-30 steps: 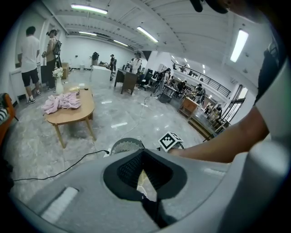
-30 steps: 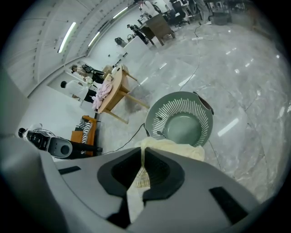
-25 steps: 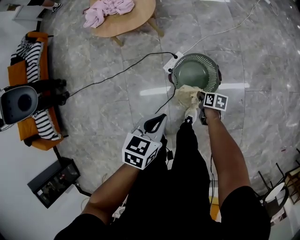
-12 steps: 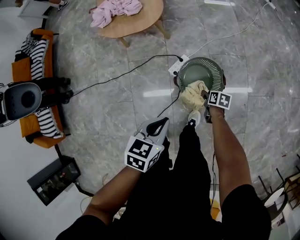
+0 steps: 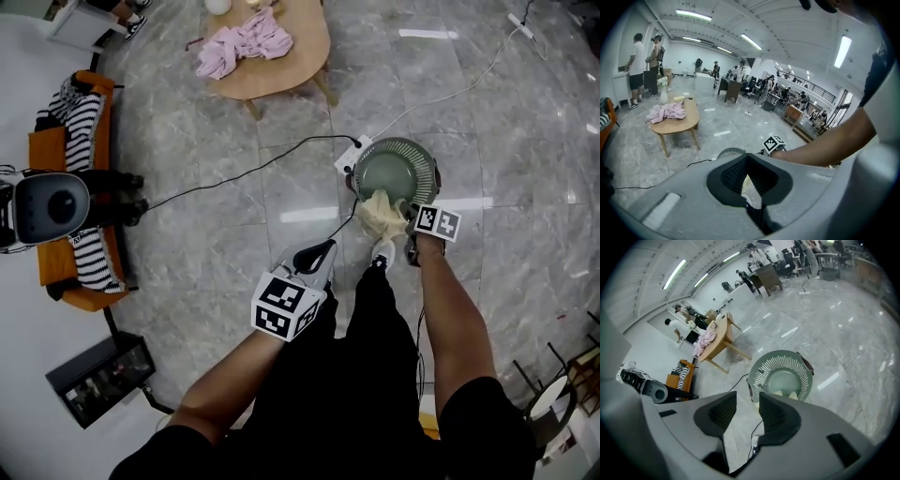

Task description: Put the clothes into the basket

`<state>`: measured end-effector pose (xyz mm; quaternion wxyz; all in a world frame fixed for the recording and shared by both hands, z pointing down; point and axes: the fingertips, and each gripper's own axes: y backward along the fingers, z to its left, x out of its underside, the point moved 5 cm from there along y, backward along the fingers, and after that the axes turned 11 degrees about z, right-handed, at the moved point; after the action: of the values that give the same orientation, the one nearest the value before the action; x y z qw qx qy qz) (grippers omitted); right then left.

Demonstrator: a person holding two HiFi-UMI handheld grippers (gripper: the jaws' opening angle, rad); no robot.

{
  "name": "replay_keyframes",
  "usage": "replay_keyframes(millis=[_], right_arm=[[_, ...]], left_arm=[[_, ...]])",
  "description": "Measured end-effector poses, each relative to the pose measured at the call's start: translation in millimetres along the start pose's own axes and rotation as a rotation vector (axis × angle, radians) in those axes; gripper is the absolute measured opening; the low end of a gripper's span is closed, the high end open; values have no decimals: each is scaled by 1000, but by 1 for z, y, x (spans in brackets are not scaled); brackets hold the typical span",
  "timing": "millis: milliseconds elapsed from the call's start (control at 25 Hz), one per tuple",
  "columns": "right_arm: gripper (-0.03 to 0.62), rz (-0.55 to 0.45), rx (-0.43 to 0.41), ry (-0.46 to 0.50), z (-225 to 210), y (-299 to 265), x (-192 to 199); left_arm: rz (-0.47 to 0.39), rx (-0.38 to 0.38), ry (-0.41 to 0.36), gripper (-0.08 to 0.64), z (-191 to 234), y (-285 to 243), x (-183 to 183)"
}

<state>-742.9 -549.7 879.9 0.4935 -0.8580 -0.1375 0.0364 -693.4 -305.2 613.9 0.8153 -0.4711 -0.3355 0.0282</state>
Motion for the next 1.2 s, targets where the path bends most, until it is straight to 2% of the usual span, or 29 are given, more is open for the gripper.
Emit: replay_keyframes(millis=[200, 320, 480, 760, 840, 1000, 1200], right_arm=[[110, -145, -62, 52, 52, 68, 0], [69, -243, -126, 79, 90, 124, 14], [23, -340, -237, 128, 142, 192, 52], [15, -523, -406, 153, 226, 280, 129], [14, -569, -404, 189, 243, 295, 151], [15, -655, -342, 275, 260, 325, 181], [15, -688, -296, 345, 262, 348, 207]], left_arm=[[-50, 29, -49, 0, -6, 27, -15], [-78, 66, -82, 0, -15, 48, -20], [-122, 128, -148, 0, -30, 81, -24], [-180, 269, -217, 0, -60, 127, -21], [-178, 292, -244, 0, -67, 133, -14], [-158, 310, -292, 0, -78, 137, -5], [-173, 318, -341, 0, -98, 152, -1]])
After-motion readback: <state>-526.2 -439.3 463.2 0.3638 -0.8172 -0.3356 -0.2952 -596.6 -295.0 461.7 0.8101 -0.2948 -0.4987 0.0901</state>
